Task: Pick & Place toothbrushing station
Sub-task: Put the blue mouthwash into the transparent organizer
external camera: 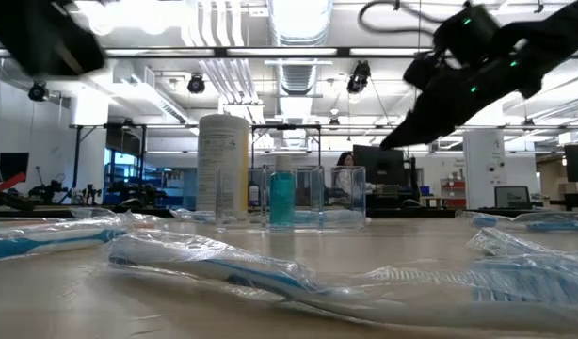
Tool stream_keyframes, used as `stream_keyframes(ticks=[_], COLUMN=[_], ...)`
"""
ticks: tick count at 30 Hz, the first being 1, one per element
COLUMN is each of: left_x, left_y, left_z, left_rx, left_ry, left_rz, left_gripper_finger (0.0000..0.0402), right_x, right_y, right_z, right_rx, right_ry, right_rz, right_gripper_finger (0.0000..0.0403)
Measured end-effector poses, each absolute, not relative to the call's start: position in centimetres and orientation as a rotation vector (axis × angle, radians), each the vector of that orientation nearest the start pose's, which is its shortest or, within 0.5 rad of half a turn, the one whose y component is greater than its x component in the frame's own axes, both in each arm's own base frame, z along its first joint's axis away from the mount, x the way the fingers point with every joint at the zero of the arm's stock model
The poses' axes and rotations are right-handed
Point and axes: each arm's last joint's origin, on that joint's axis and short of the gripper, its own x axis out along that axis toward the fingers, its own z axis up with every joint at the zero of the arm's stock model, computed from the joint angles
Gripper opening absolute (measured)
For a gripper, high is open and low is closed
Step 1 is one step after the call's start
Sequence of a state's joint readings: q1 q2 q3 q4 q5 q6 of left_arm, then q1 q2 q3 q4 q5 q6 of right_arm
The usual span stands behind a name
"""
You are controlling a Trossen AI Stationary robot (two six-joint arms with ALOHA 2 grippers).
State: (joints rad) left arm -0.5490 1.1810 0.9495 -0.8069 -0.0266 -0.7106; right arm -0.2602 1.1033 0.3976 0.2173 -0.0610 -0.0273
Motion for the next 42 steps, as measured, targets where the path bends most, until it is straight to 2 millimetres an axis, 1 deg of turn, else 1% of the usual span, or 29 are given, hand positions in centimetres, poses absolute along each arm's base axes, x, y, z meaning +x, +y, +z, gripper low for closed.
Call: stream_keyframes(ticks=[3,6,10,12,17,20,25,27,29,36,42], left_x=[17.4,16.1,15.0,14.6,14.2,14.1,14.2,14.1,14.1,14.0,13.6], left_y=[-14.0,-16.4,-19.3,-20.6,-22.5,-23.3,-23.4,-23.6,-23.9,-24.5,-24.9], left_z=[27.5,27.3,25.9,25.1,22.7,21.2,19.4,18.8,18.4,18.1,16.8], left_rx=[-0.330,-0.387,-0.442,-0.443,-0.396,-0.326,-0.240,-0.208,-0.175,-0.099,0.030], left_ry=[1.209,1.278,1.391,1.457,1.600,1.651,1.720,1.734,1.740,1.745,1.763], left_rz=[-0.105,-0.081,-0.084,-0.097,-0.097,-0.104,-0.005,-0.008,-0.027,-0.092,-0.140], left_gripper_finger=[0.0012,0.0016,0.0033,0.0042,0.0065,0.0080,0.0114,0.0129,0.0146,0.0210,0.0239], right_x=[19.6,18.7,17.9,17.6,17.7,17.8,18.0,18.0,18.0,17.9,17.8], right_y=[-4.4,-3.9,-3.7,-3.7,-3.7,-3.7,-3.8,-3.8,-3.8,-3.7,-3.7], right_z=[18.3,18.2,17.8,17.6,17.9,18.3,18.5,18.5,18.5,18.2,18.0], right_rx=[0.037,0.031,0.025,0.021,-0.005,-0.013,-0.011,-0.011,-0.008,0.021,0.037], right_ry=[0.446,0.424,0.405,0.380,0.330,0.320,0.313,0.315,0.317,0.339,0.357], right_rz=[-0.160,-0.149,-0.153,-0.153,-0.152,-0.152,-0.154,-0.155,-0.155,-0.159,-0.160], right_gripper_finger=[0.0161,0.0156,0.0150,0.0148,0.0148,0.0146,0.0143,0.0144,0.0143,0.0135,0.0129])
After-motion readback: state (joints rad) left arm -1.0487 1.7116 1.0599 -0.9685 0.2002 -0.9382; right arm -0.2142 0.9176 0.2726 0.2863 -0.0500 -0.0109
